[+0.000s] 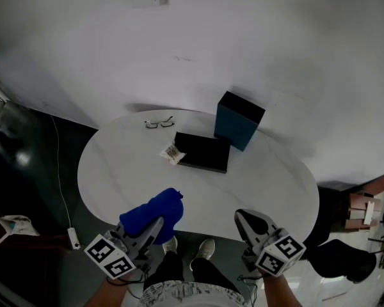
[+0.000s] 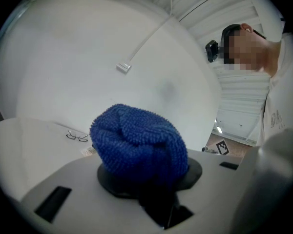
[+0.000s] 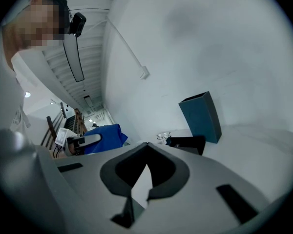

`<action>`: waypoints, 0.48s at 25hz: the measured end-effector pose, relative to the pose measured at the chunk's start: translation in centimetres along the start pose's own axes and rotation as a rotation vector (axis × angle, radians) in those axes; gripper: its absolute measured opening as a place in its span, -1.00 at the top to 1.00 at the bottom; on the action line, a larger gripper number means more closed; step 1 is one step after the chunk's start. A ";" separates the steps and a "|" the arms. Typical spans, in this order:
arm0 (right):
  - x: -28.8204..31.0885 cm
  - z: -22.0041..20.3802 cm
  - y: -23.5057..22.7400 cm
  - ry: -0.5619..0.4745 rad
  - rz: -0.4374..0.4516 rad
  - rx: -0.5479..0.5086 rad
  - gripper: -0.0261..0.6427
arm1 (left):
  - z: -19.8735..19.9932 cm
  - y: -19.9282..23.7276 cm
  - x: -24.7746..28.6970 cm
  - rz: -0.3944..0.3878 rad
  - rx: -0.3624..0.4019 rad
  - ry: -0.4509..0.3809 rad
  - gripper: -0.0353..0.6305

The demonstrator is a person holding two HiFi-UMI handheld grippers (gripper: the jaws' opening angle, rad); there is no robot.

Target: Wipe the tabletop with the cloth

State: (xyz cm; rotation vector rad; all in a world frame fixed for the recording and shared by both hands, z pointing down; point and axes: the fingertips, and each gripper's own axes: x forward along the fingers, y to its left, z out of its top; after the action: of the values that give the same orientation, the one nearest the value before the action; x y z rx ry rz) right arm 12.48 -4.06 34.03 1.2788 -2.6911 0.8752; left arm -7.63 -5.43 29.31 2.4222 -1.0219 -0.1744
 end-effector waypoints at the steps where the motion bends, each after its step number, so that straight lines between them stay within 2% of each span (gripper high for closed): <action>1: 0.2 -0.1 -0.1 0.003 -0.005 0.001 0.90 | -0.1 0.5 0.1 0.001 -0.004 0.004 0.50; 12: 5.7 -2.9 0.6 0.064 -0.088 0.031 0.90 | -2.5 9.0 1.4 -0.028 -0.060 0.105 0.50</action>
State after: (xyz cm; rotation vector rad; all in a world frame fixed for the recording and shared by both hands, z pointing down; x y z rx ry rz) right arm 7.70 -6.25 37.65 1.3402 -2.5618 0.9337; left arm -11.58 -10.73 35.99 2.3659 -0.9233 -0.0848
